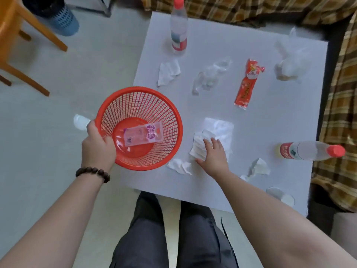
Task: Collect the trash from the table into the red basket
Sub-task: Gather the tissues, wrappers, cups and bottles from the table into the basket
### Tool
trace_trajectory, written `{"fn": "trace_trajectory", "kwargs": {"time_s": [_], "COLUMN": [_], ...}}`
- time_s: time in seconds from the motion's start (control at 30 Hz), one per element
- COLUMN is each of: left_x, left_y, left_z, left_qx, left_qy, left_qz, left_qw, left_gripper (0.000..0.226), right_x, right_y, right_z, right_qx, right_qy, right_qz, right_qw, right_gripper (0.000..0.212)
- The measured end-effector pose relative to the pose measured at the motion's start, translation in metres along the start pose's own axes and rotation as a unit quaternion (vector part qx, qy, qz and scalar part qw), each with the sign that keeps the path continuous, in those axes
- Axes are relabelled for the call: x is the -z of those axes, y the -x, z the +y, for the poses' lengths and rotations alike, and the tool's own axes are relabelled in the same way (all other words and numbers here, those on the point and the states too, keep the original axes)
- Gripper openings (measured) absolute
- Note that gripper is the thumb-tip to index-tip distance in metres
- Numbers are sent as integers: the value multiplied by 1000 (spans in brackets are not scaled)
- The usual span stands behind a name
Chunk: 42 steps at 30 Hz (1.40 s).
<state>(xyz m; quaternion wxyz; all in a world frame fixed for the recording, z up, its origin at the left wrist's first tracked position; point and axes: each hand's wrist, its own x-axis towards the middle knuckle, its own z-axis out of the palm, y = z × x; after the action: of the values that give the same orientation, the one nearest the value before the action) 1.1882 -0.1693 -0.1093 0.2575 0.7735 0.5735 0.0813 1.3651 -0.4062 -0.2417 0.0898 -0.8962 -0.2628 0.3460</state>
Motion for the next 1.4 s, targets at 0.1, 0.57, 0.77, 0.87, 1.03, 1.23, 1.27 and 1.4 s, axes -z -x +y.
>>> {"fn": "trace_trajectory", "kwargs": {"time_s": [0.1, 0.57, 0.77, 0.87, 1.03, 1.23, 1.27, 1.4], "left_x": [-9, -7, 1, 12, 25, 33, 34, 39], "left_y": [13, 48, 54, 56, 65, 79, 81, 83], "left_z": [-6, -45, -52, -48, -34, -15, -13, -12], "left_qx": [16, 75, 101, 96, 88, 74, 70, 67], "left_qy": [-6, -2, 6, 8, 7, 26, 27, 34], "left_qz": [-1, 21, 31, 31, 12, 0, -2, 5], "left_qw": [1000, 997, 994, 995, 996, 997, 997, 997], "left_gripper": [40, 40, 36, 37, 40, 42, 42, 40], "right_x": [-14, -52, -7, 24, 52, 43, 41, 38], "right_y": [-20, -46, -8, 21, 66, 94, 95, 95], "right_z": [7, 1, -41, -71, -123, -165, -169, -176], "right_qx": [26, 99, 120, 157, 237, 340, 346, 339], "right_qy": [17, 12, -121, -202, -276, -233, -213, -145], "right_qz": [-9, 38, 139, 194, 176, 108, 80, 8], "right_qw": [999, 994, 976, 947, 915, 905, 910, 929], "right_gripper": [80, 21, 20, 16, 11, 15, 18, 45]}}
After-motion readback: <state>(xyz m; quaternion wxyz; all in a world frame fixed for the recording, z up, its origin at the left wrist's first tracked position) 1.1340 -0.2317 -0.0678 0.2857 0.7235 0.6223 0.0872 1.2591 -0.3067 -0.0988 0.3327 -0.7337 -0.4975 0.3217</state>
